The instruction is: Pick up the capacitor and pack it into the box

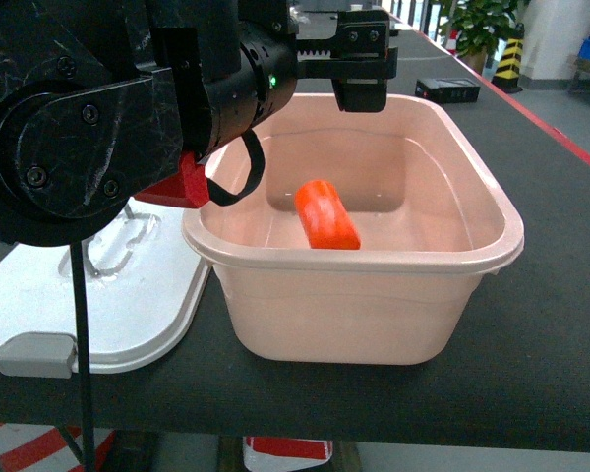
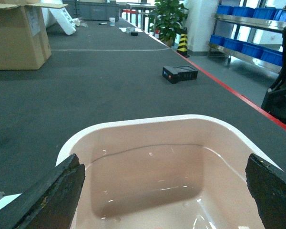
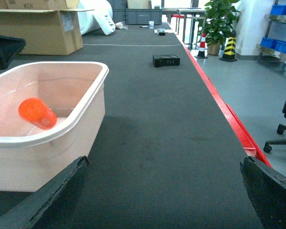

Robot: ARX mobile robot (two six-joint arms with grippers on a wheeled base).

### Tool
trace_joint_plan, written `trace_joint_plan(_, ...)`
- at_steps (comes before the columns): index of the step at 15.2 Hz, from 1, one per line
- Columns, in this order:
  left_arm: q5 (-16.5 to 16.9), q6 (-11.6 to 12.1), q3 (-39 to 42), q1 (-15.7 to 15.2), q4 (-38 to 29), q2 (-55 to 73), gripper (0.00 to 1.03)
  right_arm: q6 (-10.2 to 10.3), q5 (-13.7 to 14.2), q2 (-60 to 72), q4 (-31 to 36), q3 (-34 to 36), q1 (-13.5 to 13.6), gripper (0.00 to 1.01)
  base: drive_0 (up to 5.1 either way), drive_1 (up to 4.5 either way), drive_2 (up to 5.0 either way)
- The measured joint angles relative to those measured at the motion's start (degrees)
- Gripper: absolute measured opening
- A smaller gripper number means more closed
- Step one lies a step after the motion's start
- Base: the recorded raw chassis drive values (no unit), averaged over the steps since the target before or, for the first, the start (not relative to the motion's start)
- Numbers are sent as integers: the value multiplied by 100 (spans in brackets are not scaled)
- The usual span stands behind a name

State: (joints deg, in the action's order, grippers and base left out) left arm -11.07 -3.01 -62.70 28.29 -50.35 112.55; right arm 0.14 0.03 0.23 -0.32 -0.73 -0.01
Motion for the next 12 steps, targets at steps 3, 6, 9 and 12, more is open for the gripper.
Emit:
trace_joint_plan(3,-437,125,111,-2,-496,7,98,0,-2,0,2,0,0,98,0,0,0)
trace_joint_plan(6,-1108,608,1790,-778,-1316,-1165,98,0,-4,0,2,0,0,98,0,0,0)
trace_joint_plan(9,-872,603,2597,-1875,-1547,-1272,98,0,-2,0,0,0,0,98,0,0,0)
trace_joint_plan(12,-658,643,1878,-2184,-1646,354,98,0,-2,0,-2,0,0,98,0,0,0)
